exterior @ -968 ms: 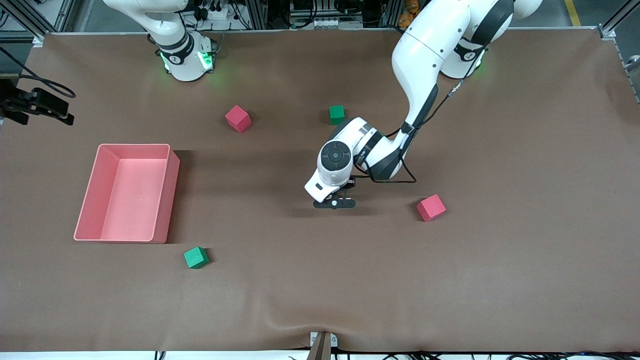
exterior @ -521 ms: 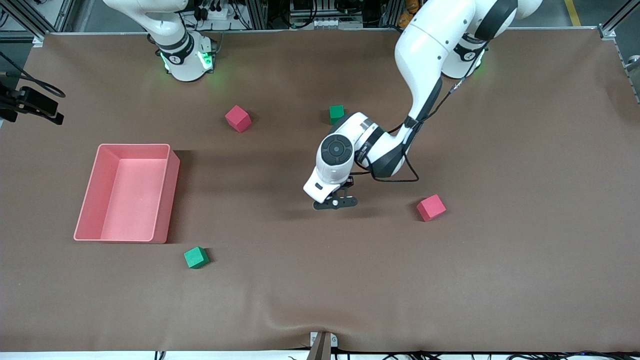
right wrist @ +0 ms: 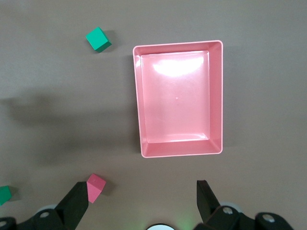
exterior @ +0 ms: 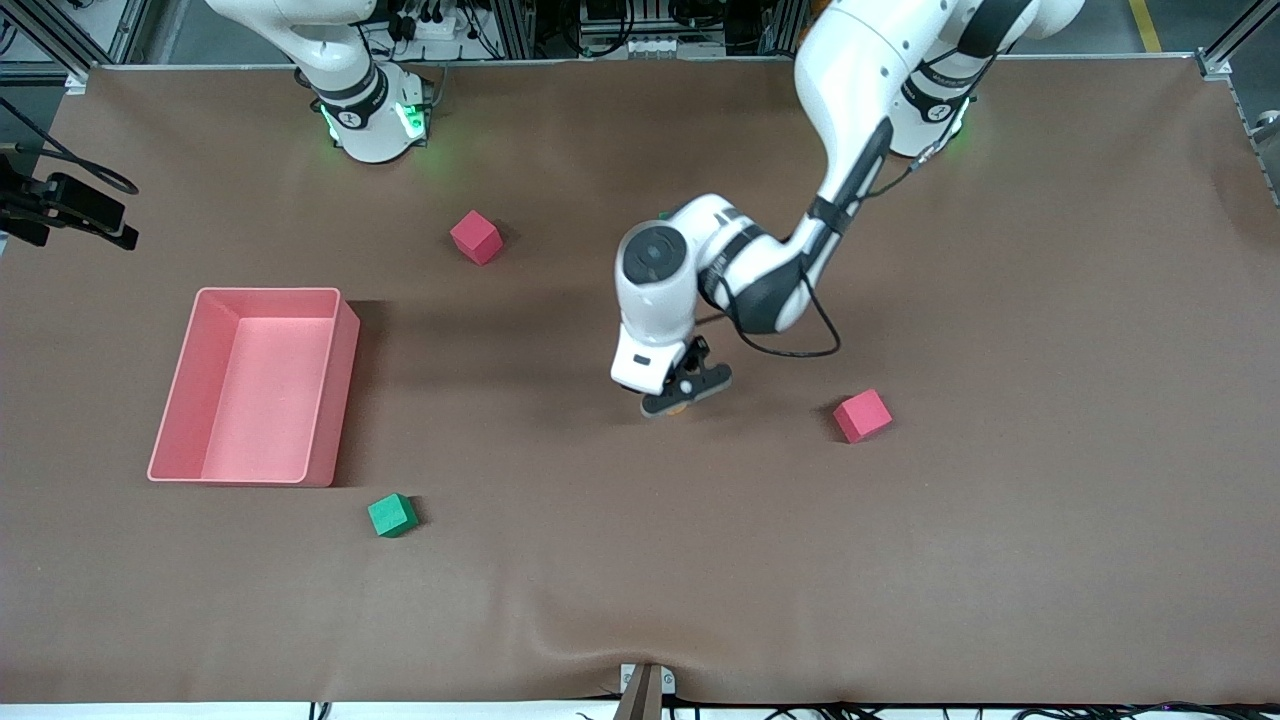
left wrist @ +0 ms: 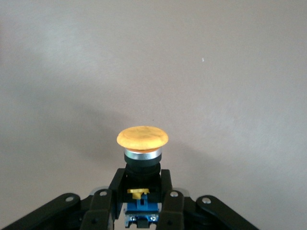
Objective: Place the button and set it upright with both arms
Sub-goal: 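Rotate the button cap-up and lower it onto the table with the left gripper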
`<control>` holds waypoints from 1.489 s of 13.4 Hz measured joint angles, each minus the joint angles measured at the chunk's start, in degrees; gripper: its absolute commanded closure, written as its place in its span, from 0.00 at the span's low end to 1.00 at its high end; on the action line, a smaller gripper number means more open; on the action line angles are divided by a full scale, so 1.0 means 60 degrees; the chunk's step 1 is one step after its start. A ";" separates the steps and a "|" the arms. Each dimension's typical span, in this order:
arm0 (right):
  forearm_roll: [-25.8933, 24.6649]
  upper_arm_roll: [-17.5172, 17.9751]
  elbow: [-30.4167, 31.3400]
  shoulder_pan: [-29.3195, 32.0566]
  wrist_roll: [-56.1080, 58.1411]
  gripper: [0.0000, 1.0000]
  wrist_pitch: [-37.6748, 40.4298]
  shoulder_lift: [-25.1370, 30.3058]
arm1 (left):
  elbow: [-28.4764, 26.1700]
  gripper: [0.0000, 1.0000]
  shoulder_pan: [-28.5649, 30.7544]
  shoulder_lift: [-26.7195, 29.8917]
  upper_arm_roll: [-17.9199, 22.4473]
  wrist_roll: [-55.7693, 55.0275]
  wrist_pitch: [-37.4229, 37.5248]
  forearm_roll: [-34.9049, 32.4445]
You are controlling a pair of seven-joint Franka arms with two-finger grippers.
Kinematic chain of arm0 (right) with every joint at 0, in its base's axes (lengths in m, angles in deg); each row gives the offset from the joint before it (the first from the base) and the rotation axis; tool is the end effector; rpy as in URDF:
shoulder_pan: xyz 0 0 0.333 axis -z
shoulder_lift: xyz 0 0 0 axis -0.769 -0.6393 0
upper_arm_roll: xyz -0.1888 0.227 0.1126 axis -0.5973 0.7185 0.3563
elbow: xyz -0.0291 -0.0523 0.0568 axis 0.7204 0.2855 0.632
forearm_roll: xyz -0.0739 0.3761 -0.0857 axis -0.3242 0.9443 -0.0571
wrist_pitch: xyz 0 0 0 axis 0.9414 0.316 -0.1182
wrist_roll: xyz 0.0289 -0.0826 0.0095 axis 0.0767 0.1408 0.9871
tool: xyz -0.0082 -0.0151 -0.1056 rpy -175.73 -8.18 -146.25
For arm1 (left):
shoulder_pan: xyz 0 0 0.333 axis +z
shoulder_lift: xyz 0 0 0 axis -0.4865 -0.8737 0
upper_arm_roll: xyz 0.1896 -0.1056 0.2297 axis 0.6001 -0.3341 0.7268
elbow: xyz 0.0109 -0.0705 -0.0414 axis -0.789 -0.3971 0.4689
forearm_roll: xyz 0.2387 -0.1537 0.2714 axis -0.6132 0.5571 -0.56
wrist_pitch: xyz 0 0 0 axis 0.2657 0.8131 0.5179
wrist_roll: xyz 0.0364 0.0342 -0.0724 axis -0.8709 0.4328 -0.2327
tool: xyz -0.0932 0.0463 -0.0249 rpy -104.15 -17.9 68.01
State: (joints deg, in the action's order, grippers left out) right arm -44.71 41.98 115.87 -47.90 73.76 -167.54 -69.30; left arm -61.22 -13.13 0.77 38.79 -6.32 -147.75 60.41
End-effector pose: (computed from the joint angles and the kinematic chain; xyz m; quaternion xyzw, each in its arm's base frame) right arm 0.5376 -0.0249 0.6553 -0.9988 0.0338 0.0343 0.0123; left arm 0.5266 -0.5233 0.2892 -0.9617 -0.2636 -0.0744 0.0071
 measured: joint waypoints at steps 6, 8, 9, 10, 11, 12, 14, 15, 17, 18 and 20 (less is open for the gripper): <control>0.0000 -0.0003 0.0000 -0.0023 0.0003 0.00 -0.0042 -0.0015 | -0.0080 1.00 -0.0870 0.0352 -0.0018 -0.4839 0.0929 -0.3788; 0.0002 -0.0003 0.0000 -0.0041 0.0003 0.00 -0.0046 -0.0082 | -0.0255 1.00 -0.1365 0.0253 -0.0023 -0.6162 0.1857 -0.5063; 0.0002 -0.0002 0.0001 -0.0072 0.0001 0.00 -0.0046 -0.0125 | -0.0334 1.00 -0.1624 0.0110 -0.0018 -0.6666 0.2383 -0.5541; 0.0003 -0.0001 0.0001 -0.0105 -0.0001 0.00 -0.0052 -0.0153 | -0.0399 1.00 -0.1855 -0.0109 -0.0011 -0.7291 0.2896 -0.6034; 0.0005 -0.0001 0.0001 -0.0123 -0.0001 0.00 -0.0076 -0.0170 | -0.0438 1.00 -0.2030 -0.0383 -0.0011 -0.7890 0.3435 -0.6619; 0.0007 0.0000 0.0001 -0.0130 -0.0001 0.00 -0.0107 -0.0176 | -0.0455 1.00 -0.2167 -0.0688 -0.0008 -0.8230 0.3871 -0.7093; 0.0010 0.0000 0.0001 -0.0139 -0.0001 0.00 -0.0123 -0.0179 | -0.0456 1.00 -0.2355 -0.1231 0.0011 -0.8599 0.4316 -0.7551; 0.0010 0.0000 0.0001 -0.0141 -0.0001 0.00 -0.0124 -0.0179 | -0.0455 1.00 -0.2402 -0.1410 0.0029 -0.8789 0.4533 -0.7735; 0.0012 0.0001 0.0001 -0.0146 -0.0001 0.00 -0.0131 -0.0180 | -0.0441 1.00 -0.2414 -0.1605 0.0075 -0.8903 0.4801 -0.7964; 0.0012 0.0001 0.0001 -0.0147 -0.0001 0.00 -0.0131 -0.0180 | -0.0436 1.00 -0.2415 -0.1671 0.0098 -0.8913 0.4873 -0.7992; 0.0013 0.0001 0.0001 -0.0148 -0.0001 0.00 -0.0132 -0.0181 | -0.0445 1.00 -0.2414 -0.1895 0.0124 -0.9036 0.4974 -0.8050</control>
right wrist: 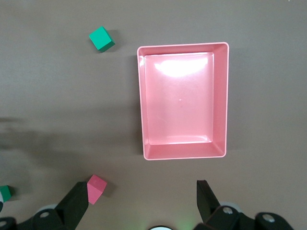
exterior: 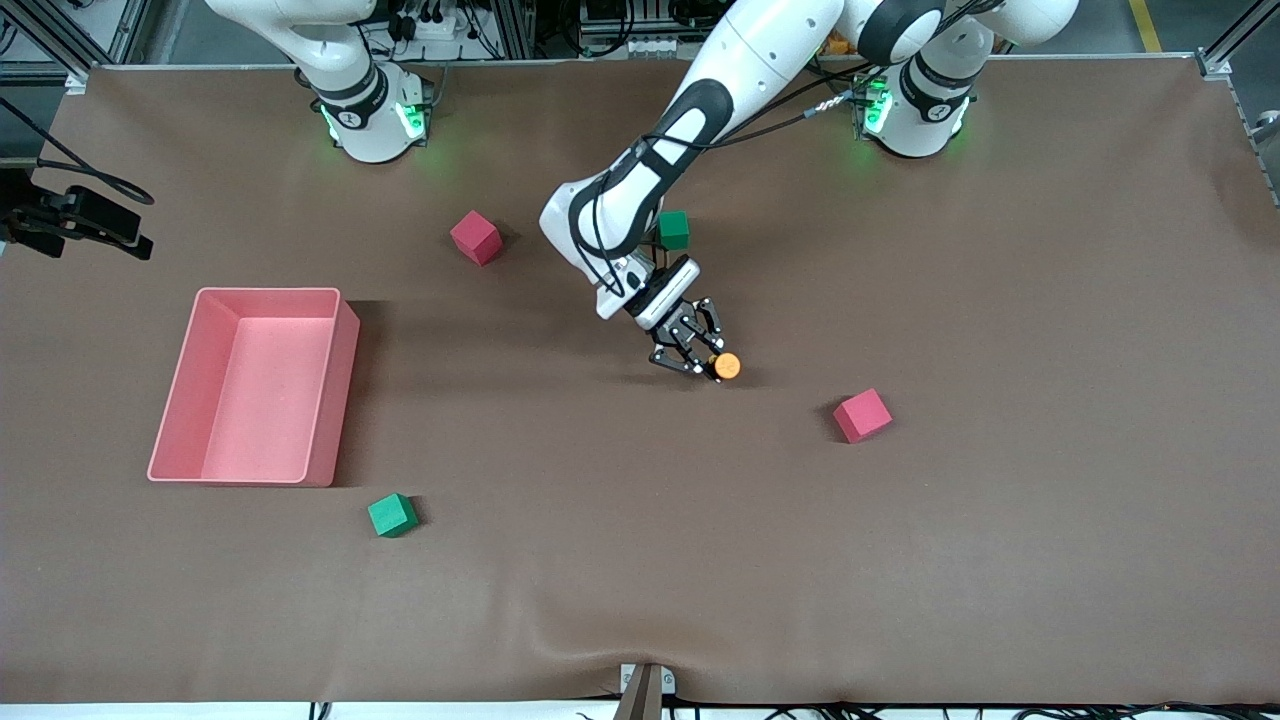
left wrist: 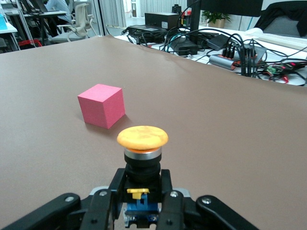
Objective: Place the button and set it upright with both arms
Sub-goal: 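Rotate the button cap-up and lower it onto the table with the left gripper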
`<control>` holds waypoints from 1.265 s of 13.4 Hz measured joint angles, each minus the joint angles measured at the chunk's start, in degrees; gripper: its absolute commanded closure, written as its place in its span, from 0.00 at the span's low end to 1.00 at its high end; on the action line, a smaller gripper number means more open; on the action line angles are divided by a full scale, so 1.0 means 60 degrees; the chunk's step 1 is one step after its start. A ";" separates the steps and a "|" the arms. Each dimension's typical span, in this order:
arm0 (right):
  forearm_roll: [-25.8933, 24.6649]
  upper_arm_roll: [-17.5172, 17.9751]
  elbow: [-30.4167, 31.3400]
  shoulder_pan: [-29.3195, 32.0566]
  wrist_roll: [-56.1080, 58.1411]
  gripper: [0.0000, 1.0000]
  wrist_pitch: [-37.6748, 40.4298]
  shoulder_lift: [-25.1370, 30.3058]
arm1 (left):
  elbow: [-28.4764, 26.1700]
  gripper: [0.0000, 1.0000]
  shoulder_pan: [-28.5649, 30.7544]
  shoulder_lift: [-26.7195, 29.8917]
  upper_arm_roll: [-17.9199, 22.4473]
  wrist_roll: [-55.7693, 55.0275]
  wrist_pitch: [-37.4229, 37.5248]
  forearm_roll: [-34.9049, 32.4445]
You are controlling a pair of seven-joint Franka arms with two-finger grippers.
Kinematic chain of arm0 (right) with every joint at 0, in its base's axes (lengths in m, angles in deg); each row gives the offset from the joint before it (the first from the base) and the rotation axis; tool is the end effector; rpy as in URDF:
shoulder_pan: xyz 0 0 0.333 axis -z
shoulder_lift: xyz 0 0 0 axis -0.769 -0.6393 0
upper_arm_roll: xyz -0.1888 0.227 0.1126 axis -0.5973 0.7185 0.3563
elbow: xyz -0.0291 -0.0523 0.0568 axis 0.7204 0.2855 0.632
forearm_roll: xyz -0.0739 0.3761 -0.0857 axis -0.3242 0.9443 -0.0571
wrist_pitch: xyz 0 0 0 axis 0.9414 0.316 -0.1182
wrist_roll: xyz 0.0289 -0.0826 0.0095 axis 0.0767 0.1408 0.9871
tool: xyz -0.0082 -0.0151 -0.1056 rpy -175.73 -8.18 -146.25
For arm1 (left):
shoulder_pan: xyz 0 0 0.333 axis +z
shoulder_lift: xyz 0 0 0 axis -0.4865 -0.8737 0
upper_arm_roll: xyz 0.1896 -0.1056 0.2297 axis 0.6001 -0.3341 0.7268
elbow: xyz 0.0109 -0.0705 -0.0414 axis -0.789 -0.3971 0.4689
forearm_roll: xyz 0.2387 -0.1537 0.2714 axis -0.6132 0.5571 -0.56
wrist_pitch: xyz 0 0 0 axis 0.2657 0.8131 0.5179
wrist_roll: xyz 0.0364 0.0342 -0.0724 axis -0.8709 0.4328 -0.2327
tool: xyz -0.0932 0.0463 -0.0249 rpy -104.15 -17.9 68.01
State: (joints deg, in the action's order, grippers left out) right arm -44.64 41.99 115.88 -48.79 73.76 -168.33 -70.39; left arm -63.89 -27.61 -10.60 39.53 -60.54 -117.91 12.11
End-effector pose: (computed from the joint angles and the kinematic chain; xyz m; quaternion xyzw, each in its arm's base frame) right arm 0.5455 -0.0165 0.6460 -0.9989 0.0261 0.0371 0.0126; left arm 0.4163 -0.5321 0.1415 -0.7670 -0.3528 -0.4823 0.2337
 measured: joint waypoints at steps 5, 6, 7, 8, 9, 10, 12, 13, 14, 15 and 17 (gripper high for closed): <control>0.0001 0.0000 0.0000 -0.0003 0.0000 0.00 -0.0004 -0.0003 | 0.0015 1.00 -0.0015 -0.0833 0.0110 -0.0257 0.0458 -0.0146; 0.0002 0.0001 0.0000 -0.0005 0.0000 0.00 -0.0004 -0.0003 | 0.0019 1.00 -0.0037 -0.0870 0.0114 -0.0257 0.0534 -0.0150; 0.0003 0.0003 0.0000 -0.0015 0.0000 0.00 -0.0014 -0.0004 | 0.0031 1.00 -0.0059 -0.0894 0.0117 -0.0257 0.0578 -0.0157; 0.0004 0.0005 0.0000 -0.0032 0.0000 0.00 -0.0035 -0.0006 | 0.0047 0.93 -0.0076 -0.0913 0.0118 -0.0257 0.0611 -0.0159; 0.0004 0.0008 0.0000 -0.0047 0.0000 0.00 -0.0040 -0.0009 | 0.0052 0.85 -0.0083 -0.0922 0.0118 -0.0257 0.0625 -0.0160; 0.0004 0.0008 0.0000 -0.0065 0.0000 0.00 -0.0040 -0.0012 | 0.0053 0.85 -0.0085 -0.0925 0.0118 -0.0257 0.0628 -0.0162; 0.0004 0.0008 0.0000 -0.0083 0.0000 0.00 -0.0041 -0.0013 | 0.0055 0.78 -0.0090 -0.0942 0.0118 -0.0257 0.0639 -0.0183; 0.0004 0.0008 0.0000 -0.0083 0.0000 0.00 -0.0041 -0.0014 | 0.0055 0.78 -0.0098 -0.0952 0.0119 -0.0257 0.0651 -0.0203; 0.0004 0.0008 0.0000 -0.0084 0.0000 0.00 -0.0041 -0.0014 | 0.0055 0.78 -0.0106 -0.0959 0.0120 -0.0257 0.0659 -0.0217; 0.0004 0.0008 0.0000 -0.0084 0.0000 0.00 -0.0041 -0.0014 | 0.0069 0.77 -0.0108 -0.0964 0.0121 -0.0257 0.0659 -0.0221; 0.0004 0.0008 0.0000 -0.0084 0.0000 0.00 -0.0041 -0.0014 | 0.0188 0.62 -0.0158 -0.0973 0.0116 -0.0255 0.0537 -0.0221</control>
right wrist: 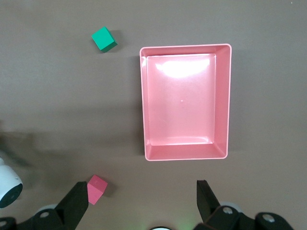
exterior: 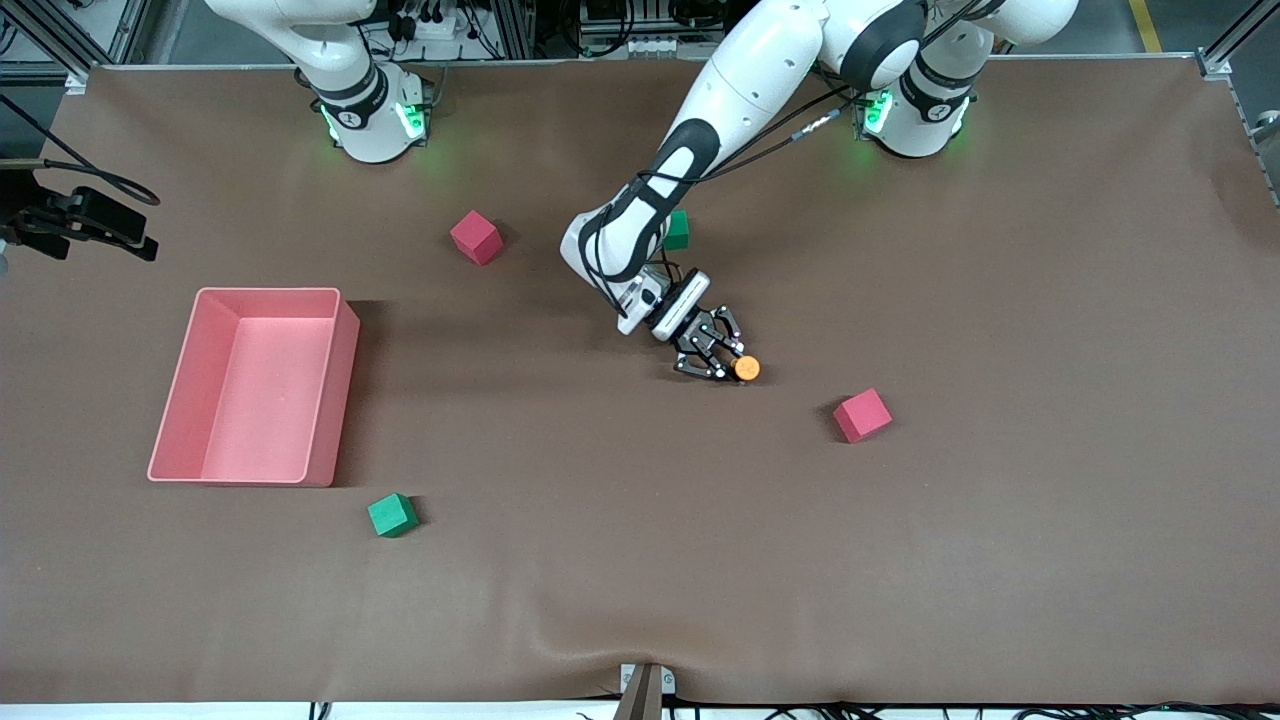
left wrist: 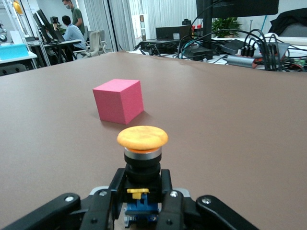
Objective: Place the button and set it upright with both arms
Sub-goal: 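Rotate the button cap-up and lower it onto the table with the left gripper, then open the left gripper and lift it off the upright button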
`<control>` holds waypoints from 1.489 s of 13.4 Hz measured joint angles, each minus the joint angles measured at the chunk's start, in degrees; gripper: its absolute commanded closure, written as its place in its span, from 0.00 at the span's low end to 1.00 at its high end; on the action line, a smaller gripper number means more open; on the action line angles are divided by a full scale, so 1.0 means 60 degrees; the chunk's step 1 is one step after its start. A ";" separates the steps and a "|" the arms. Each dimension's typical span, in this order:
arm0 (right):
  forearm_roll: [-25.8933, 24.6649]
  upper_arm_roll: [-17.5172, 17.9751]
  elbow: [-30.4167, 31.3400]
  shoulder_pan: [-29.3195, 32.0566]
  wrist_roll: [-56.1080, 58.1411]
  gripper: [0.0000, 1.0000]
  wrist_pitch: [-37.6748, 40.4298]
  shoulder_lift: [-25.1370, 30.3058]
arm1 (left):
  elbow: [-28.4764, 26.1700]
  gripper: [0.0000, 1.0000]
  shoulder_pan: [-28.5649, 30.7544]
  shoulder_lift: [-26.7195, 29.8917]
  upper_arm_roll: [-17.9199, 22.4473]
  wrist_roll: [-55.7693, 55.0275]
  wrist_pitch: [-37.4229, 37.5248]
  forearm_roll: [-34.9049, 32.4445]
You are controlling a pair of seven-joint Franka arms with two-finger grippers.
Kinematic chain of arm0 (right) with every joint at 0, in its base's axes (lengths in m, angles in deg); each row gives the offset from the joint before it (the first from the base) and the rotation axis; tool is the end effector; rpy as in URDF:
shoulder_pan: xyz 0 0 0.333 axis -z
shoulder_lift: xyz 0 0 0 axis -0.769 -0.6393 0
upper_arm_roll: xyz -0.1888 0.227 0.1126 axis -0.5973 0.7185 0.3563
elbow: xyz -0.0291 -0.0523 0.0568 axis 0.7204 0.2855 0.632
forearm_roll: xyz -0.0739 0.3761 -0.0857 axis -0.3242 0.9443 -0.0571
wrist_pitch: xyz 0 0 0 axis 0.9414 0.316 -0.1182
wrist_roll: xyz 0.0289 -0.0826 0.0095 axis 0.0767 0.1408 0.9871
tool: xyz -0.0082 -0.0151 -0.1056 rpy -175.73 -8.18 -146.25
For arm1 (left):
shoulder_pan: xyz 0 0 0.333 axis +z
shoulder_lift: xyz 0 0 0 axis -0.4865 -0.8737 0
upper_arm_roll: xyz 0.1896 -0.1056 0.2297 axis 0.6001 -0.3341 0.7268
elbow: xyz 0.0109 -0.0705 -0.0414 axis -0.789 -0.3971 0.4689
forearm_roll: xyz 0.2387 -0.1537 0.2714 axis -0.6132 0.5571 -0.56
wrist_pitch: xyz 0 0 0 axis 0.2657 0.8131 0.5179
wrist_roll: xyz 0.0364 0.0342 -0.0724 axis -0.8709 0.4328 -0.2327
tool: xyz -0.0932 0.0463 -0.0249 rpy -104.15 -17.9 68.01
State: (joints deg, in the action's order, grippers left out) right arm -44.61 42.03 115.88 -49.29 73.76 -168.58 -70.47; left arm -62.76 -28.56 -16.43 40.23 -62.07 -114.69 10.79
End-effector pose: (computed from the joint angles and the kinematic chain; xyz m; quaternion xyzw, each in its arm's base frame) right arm 0.5466 -0.0113 0.6456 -0.9991 0.0214 0.0356 0.0127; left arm 0.4072 -0.5148 0.0853 -0.7468 -0.3343 -0.5038 0.2771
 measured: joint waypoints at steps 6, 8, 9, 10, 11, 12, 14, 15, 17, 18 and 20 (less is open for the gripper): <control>0.0000 0.0000 0.0000 0.0000 0.0000 0.00 0.0000 -0.0001 | 0.0192 0.54 -0.0218 -0.0019 -0.0007 0.0143 -0.0166 0.0000; 0.0000 -0.0004 0.0000 0.0000 0.0000 0.00 0.0000 -0.0001 | 0.0250 0.00 -0.0337 -0.0026 -0.0008 0.0182 -0.0276 0.0000; 0.0000 -0.0011 0.0000 0.0001 0.0000 0.00 0.0000 -0.0001 | 0.0277 0.00 -0.0401 -0.0027 -0.0009 0.0203 -0.0276 0.0000; 0.0000 -0.0013 0.0000 0.0001 0.0000 0.00 0.0000 -0.0001 | 0.0316 0.00 -0.0445 -0.0027 -0.0009 0.0387 -0.0275 0.0000; 0.0000 -0.0011 0.0000 0.0000 0.0000 0.00 0.0000 -0.0001 | 0.0388 0.00 -0.0484 -0.0023 -0.0009 0.0726 -0.0254 0.0000; 0.0000 -0.0008 0.0000 -0.0001 0.0001 0.00 -0.0002 -0.0001 | 0.0478 0.00 -0.0522 0.0009 -0.0010 0.0970 -0.0216 0.0000; 0.0000 -0.0003 0.0000 -0.0026 0.0002 0.00 -0.0002 -0.0001 | 0.0608 0.00 -0.0576 0.0217 -0.0064 0.1294 0.0056 0.0149; 0.0000 -0.0002 0.0000 -0.0039 0.0002 0.00 0.0000 -0.0004 | 0.0633 0.00 -0.0586 0.0402 -0.0175 0.1624 0.0348 0.0419; 0.0000 -0.0003 0.0000 -0.0044 0.0002 0.00 0.0000 -0.0007 | 0.0651 0.00 -0.0597 0.0952 -0.0488 0.2305 0.0873 0.1023; 0.0000 -0.0002 0.0000 -0.0052 0.0002 0.00 -0.0001 -0.0008 | 0.0656 0.00 -0.0607 0.1306 -0.0555 0.2666 0.0988 0.1304; 0.0000 -0.0002 0.0000 -0.0072 0.0002 0.00 -0.0002 -0.0009 | 0.0675 0.00 -0.0518 0.2096 -0.0559 0.3480 0.1092 0.1736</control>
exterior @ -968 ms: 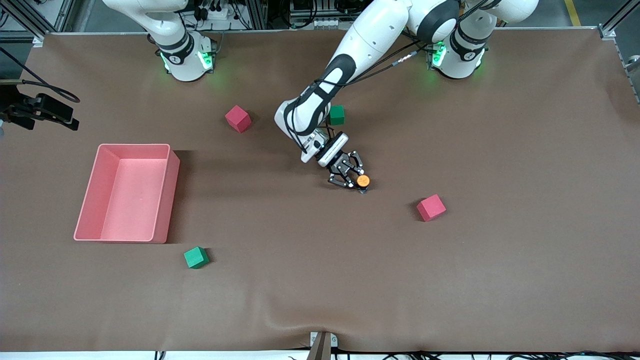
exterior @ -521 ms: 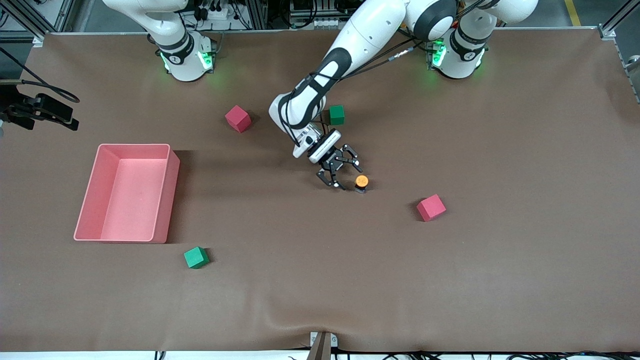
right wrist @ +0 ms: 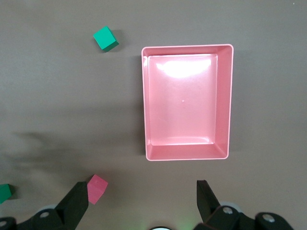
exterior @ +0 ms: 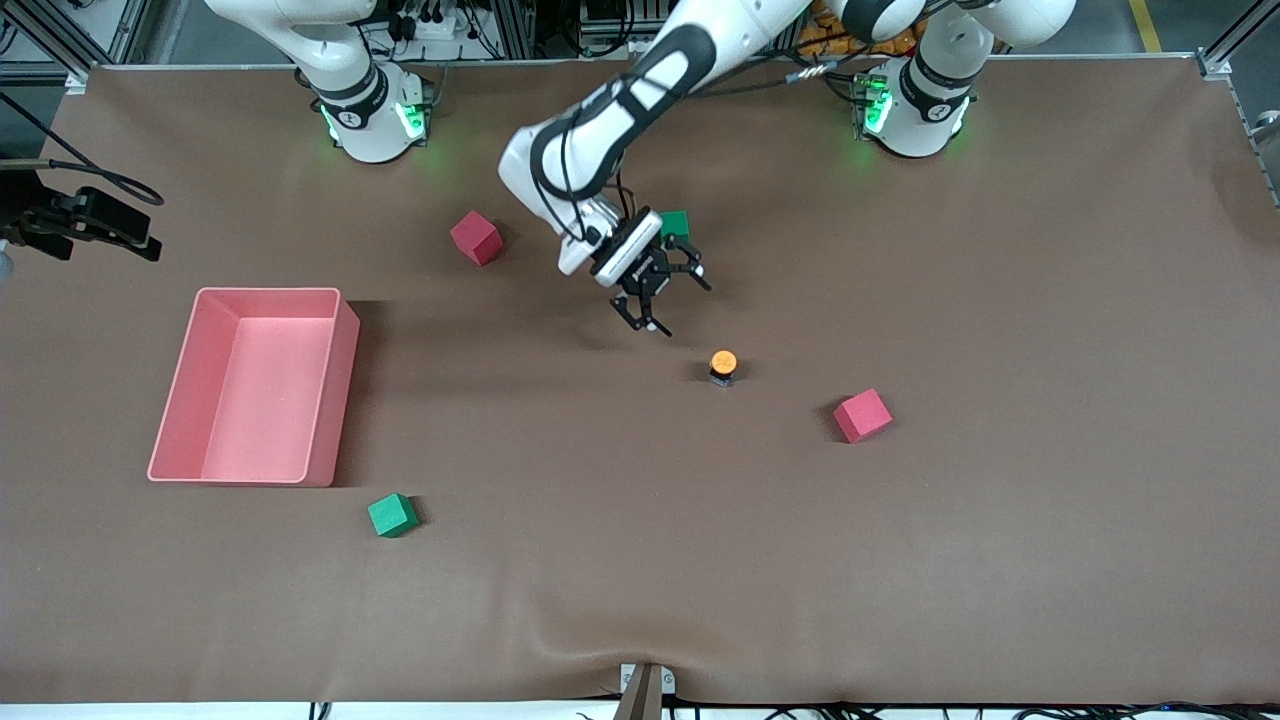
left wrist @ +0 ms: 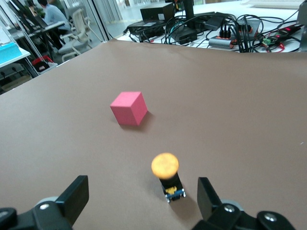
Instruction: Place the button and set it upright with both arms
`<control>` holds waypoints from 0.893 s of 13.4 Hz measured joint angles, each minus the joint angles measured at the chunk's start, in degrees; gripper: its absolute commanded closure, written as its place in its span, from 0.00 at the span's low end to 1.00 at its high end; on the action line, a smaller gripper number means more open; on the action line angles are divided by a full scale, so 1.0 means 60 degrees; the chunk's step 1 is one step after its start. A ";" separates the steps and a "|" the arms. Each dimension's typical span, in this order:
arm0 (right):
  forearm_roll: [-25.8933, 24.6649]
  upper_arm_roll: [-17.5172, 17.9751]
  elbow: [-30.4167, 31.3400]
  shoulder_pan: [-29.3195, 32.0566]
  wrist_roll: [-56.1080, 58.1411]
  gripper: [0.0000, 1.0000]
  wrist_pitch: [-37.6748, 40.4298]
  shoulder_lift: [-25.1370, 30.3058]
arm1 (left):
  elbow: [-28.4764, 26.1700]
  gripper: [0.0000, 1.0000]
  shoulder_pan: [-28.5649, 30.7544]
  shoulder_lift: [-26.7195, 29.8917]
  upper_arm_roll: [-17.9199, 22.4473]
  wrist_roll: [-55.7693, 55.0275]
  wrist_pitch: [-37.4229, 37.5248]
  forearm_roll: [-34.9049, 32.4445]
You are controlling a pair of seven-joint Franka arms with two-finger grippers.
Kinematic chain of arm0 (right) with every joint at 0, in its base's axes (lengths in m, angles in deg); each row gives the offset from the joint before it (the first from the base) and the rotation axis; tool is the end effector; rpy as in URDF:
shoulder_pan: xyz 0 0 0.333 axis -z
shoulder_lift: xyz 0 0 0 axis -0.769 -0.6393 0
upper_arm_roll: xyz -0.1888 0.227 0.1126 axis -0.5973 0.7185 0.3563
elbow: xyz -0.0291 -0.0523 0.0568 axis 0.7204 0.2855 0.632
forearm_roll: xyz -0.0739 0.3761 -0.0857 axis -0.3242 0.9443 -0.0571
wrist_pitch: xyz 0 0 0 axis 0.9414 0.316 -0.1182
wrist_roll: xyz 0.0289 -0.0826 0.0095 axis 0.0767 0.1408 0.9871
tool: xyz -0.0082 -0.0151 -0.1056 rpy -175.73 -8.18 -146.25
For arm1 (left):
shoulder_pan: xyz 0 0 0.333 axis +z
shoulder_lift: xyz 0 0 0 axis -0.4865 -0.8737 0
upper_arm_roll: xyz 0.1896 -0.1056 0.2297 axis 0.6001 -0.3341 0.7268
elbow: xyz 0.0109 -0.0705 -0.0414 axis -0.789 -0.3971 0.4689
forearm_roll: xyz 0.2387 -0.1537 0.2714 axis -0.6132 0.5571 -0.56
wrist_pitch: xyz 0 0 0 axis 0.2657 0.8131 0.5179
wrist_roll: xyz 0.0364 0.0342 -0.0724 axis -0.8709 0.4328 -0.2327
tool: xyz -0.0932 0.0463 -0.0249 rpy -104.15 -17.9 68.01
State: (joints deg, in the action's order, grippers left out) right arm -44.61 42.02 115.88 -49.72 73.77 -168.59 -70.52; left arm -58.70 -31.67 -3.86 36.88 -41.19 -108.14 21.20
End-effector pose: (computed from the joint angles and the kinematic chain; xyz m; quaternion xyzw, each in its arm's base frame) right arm 0.5469 -0.0073 0.6451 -0.9991 0.0177 0.0360 0.0126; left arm 0.3663 -0.5823 0.2483 -0.8220 -0.2870 -0.4001 0.2861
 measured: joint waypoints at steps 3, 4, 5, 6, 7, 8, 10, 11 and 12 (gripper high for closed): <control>0.0000 0.0000 -0.0001 -0.0017 0.0000 0.00 -0.0001 -0.0001 | 0.0085 0.00 0.0745 0.1419 0.0018 0.1671 -0.0045 0.1093; 0.0000 0.0002 -0.0001 -0.0025 0.0000 0.00 -0.0002 -0.0002 | 0.0116 0.00 0.1159 0.1985 0.0024 0.2285 -0.0154 0.1707; 0.0000 0.0004 -0.0002 -0.0041 0.0000 0.00 -0.0004 -0.0004 | 0.0126 0.00 0.1621 0.2524 0.0030 0.2889 -0.0271 0.2295; 0.0000 0.0007 -0.0003 -0.0056 0.0000 0.00 -0.0005 -0.0007 | 0.0123 0.00 0.2100 0.2995 0.0032 0.3584 -0.0396 0.2792; 0.0001 0.0008 -0.0003 -0.0064 0.0000 0.00 -0.0006 -0.0008 | 0.0121 0.00 0.2573 0.3389 0.0032 0.4386 -0.0466 0.3215; 0.0000 0.0008 -0.0003 -0.0068 0.0000 0.00 -0.0006 -0.0008 | 0.0119 0.00 0.3035 0.3712 0.0034 0.5196 -0.0520 0.3638; 0.0001 0.0007 -0.0004 -0.0075 0.0000 0.00 -0.0008 -0.0008 | 0.0117 0.00 0.3961 0.4220 0.0046 0.6725 -0.0706 0.4588; 0.0001 0.0007 -0.0004 -0.0078 0.0000 0.00 -0.0009 -0.0008 | 0.0118 0.00 0.4448 0.4436 0.0052 0.7548 -0.0829 0.5134; 0.0001 0.0007 -0.0004 -0.0080 0.0000 0.00 -0.0010 -0.0008 | 0.0121 0.00 0.5007 0.4657 0.0060 0.8456 -0.0894 0.5718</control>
State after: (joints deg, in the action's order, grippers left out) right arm -44.61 42.06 115.85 -50.20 73.77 -168.65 -70.57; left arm -57.98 -1.63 24.08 37.23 9.55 -113.50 55.51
